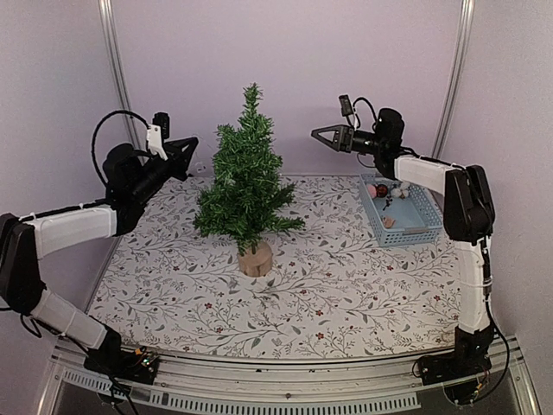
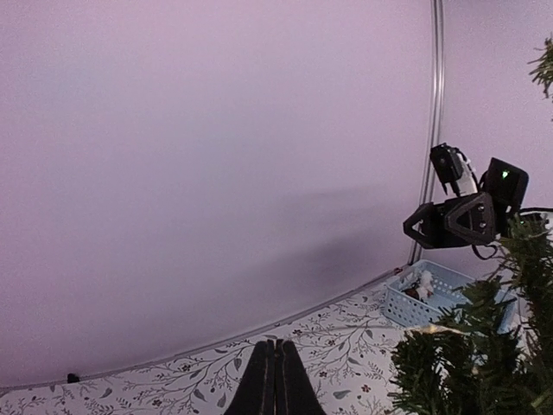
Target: Decorate the small christmas tree
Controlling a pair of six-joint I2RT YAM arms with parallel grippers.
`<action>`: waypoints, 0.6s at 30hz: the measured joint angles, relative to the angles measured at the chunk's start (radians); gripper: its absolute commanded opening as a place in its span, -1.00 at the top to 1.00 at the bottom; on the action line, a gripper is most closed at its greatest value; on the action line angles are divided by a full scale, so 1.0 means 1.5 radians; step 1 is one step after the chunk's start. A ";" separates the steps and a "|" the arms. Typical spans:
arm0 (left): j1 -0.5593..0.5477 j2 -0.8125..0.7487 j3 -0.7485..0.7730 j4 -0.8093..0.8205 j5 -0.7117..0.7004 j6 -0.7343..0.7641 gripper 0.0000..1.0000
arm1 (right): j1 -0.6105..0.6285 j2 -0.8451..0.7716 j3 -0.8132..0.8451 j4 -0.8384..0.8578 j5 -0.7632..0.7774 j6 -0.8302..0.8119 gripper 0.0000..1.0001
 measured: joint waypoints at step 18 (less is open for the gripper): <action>0.004 0.217 0.120 0.159 0.159 -0.111 1.00 | 0.085 0.269 0.278 0.008 -0.063 0.065 -0.52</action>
